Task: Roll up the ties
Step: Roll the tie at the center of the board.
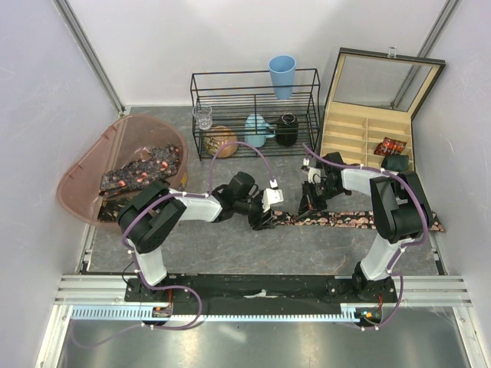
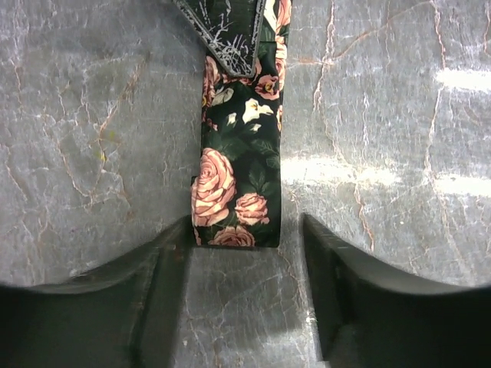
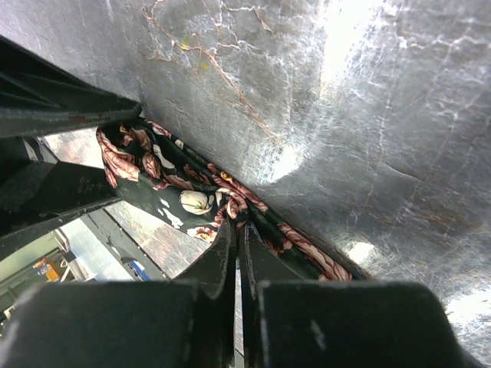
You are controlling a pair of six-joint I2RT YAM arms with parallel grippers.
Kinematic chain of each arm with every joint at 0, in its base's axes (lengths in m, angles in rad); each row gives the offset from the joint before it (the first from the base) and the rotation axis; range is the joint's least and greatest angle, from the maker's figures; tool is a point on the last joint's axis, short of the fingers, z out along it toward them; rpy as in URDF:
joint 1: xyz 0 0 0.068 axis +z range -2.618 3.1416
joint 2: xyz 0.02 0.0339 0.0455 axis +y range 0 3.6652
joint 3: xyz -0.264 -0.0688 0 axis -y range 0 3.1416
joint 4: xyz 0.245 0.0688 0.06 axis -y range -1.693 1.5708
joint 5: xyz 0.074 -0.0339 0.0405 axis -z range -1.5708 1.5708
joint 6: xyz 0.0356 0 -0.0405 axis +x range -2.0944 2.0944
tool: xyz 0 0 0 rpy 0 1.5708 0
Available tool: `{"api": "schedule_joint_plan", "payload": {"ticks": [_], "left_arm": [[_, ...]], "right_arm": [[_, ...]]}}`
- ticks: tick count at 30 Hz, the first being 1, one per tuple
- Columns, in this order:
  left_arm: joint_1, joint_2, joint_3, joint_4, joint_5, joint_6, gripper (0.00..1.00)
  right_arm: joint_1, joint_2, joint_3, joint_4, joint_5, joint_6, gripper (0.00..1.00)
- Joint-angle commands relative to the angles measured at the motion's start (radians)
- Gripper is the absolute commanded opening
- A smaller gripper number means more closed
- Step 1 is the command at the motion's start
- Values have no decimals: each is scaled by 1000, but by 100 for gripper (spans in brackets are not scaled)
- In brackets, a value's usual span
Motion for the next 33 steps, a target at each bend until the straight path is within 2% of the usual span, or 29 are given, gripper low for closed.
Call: {"api": "schedule_joint_plan", "payload": {"ticks": [1,8,12,23,33], "left_arm": [[-1,2,31,13,34,62,57],[-4,-20,66,61,64,18,42],[-12,-12,109,74,74,-19,40],[-59,127,241,91,65,-99,42],[-67,197,258,22,53,-57,48]], "right_arm": [[-1,38,-8,43,120,-30,0],[-1,47,-6,48,130,-22,0],[2,46,-6,58,130,-13,0],[5,46,-8,69,127,7,0],[3,46,-9,71,125,12,0]]}}
